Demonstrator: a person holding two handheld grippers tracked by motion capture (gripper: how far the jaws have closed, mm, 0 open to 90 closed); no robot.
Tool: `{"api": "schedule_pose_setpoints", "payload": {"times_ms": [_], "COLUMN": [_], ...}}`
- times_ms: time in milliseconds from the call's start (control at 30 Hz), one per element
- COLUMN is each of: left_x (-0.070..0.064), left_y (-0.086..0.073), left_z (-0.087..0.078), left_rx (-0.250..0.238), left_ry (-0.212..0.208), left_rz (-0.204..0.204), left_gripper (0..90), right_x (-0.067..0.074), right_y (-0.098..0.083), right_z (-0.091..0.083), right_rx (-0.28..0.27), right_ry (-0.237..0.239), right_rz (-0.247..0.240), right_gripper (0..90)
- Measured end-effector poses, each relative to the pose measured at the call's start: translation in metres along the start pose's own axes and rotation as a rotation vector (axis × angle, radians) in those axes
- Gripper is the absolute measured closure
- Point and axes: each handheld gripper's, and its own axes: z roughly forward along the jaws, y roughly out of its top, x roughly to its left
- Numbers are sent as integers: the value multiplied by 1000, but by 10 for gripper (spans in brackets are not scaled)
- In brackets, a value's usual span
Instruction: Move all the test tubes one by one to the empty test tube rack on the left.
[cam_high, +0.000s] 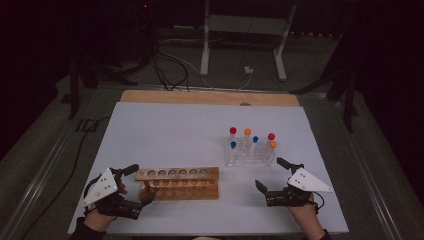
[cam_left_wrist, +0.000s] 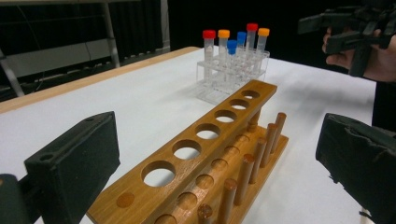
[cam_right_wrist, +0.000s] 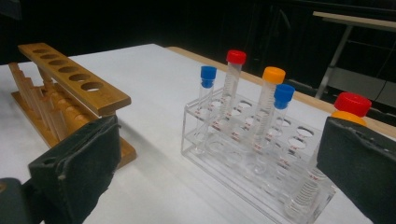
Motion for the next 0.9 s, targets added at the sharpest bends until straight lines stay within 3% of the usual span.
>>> {"api": "schedule_pose_setpoints", "payload": {"times_ms": [367,500,633,900], "left_x": [1,1,1,1], "left_y": [1,1,1,2], "left_z": [-1,-2,-2,-2], "left_rx": [-4,-5,-7,-9], "left_ry": [-6,-5,-5,-7], "left_rz": [-13,-16,-17,-18], "left_gripper": [5,5,5,5], "right_x": [1,1,0,-5], "right_y": [-1,2,4,14], "right_z": [3,2,4,4], "right_rx": [46,50,99,85], "right_ry": [1,14,14,-18], "right_rz": [3,26,36,80], "right_gripper": [0,0,0,0]}}
